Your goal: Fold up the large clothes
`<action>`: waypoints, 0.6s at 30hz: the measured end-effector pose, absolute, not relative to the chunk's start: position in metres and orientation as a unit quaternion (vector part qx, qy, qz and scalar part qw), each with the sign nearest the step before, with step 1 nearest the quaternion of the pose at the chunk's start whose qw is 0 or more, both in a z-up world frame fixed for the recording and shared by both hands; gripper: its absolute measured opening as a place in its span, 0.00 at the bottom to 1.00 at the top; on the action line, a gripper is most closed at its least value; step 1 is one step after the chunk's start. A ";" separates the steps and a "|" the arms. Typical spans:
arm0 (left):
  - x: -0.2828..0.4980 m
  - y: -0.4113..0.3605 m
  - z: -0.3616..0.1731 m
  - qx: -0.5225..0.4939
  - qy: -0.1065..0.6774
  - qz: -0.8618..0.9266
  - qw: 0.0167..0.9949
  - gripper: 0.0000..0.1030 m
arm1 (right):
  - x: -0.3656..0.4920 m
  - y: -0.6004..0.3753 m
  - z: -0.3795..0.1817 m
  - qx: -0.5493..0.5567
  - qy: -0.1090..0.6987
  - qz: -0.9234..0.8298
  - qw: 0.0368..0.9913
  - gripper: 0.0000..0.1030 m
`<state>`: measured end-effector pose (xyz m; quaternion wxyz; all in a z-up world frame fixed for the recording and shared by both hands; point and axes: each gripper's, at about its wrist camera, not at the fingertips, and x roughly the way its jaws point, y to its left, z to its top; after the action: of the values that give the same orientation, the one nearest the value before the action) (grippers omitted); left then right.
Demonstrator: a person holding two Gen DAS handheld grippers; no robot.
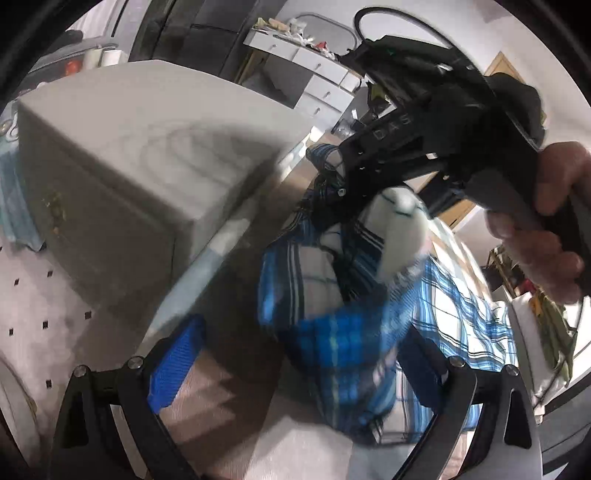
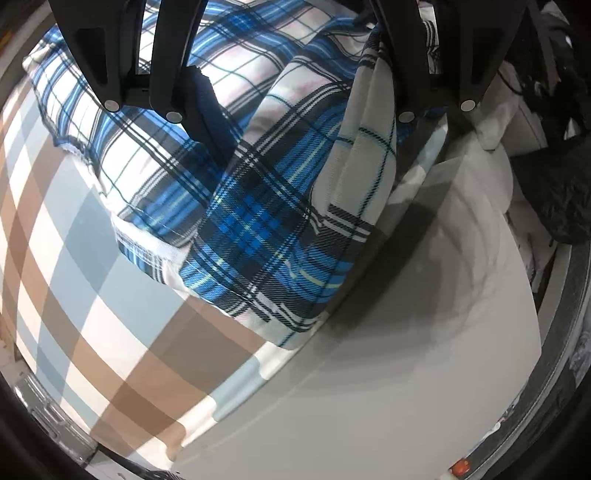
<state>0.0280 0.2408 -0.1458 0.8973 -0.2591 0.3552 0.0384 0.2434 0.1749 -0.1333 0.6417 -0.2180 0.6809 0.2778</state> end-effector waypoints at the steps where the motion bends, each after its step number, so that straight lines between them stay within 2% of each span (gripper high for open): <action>1: 0.031 0.239 -0.145 -0.256 0.357 0.035 0.898 0.88 | 0.252 0.174 -0.133 -0.213 0.683 0.279 0.641 0.63; 2: 0.034 0.237 -0.145 -0.259 0.359 0.020 0.896 0.69 | 0.255 0.172 -0.131 -0.210 0.683 0.281 0.641 0.63; 3: 0.038 0.234 -0.146 -0.253 0.368 0.011 0.895 0.38 | 0.258 0.175 -0.129 -0.209 0.681 0.282 0.642 0.63; 5: 0.047 0.221 -0.150 -0.224 0.387 0.010 0.894 0.17 | 0.264 0.172 -0.125 -0.209 0.681 0.283 0.642 0.63; 6: 0.048 0.215 -0.149 -0.208 0.384 0.012 0.900 0.10 | 0.266 0.172 -0.123 -0.209 0.682 0.284 0.641 0.63; 9: 0.046 0.196 -0.140 -0.147 0.367 0.025 0.918 0.05 | 0.272 0.172 -0.111 -0.211 0.673 0.292 0.646 0.63; 13: 0.042 0.153 -0.127 -0.027 0.342 0.035 0.939 0.05 | 0.279 0.174 -0.104 -0.216 0.676 0.289 0.643 0.64; 18: 0.037 0.108 -0.127 0.078 0.323 0.039 0.942 0.05 | 0.269 0.191 -0.110 -0.283 0.681 0.275 0.617 0.65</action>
<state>0.0374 0.1079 -0.1265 0.9424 0.0784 0.3228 0.0393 0.2691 0.1912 -0.1101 0.6167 -0.2832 0.6809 0.2755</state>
